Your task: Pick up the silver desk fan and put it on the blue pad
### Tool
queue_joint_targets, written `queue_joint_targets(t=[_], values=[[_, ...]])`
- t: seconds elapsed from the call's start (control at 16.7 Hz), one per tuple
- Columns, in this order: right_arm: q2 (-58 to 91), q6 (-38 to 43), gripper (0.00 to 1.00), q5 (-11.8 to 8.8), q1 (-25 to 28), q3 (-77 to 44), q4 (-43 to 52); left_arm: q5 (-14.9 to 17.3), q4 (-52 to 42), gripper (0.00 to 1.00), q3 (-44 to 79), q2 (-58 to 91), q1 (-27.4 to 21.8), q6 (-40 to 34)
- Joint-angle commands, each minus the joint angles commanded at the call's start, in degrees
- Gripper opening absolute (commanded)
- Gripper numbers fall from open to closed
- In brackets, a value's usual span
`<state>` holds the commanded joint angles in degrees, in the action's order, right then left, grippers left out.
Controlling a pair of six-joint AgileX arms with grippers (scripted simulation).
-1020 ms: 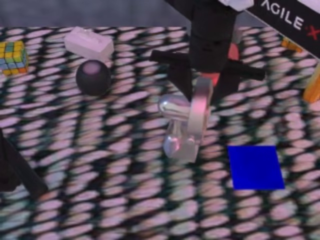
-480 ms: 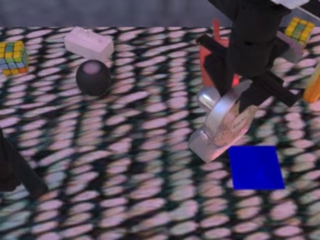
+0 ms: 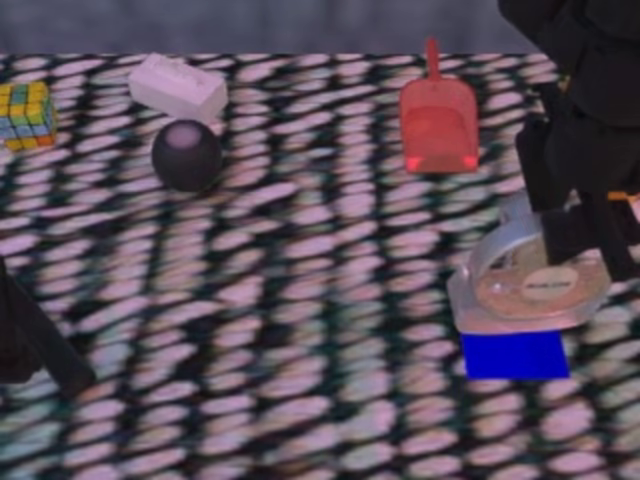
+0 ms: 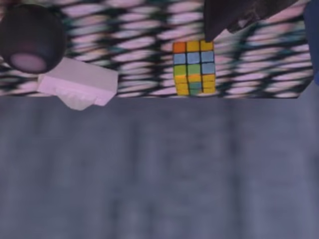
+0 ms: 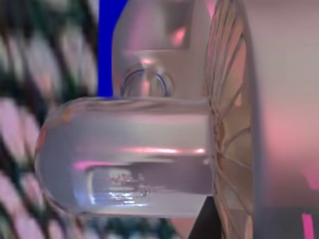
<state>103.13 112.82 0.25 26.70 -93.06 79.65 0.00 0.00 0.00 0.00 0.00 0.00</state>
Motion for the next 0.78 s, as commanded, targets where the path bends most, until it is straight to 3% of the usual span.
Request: queue_joint_targets(t=[0.48, 0.78], values=[[-1.7, 3.1, 0.00, 0.0, -0.3, 2.9, -0.8, 0.0, 0.0, 1.00, 0.0, 0.0, 0.0, 0.0], [-1.3, 2.9, 0.00, 0.0, -0.9, 8.9, -7.7, 0.0, 0.0, 1.00, 0.0, 0.0, 0.0, 0.0]])
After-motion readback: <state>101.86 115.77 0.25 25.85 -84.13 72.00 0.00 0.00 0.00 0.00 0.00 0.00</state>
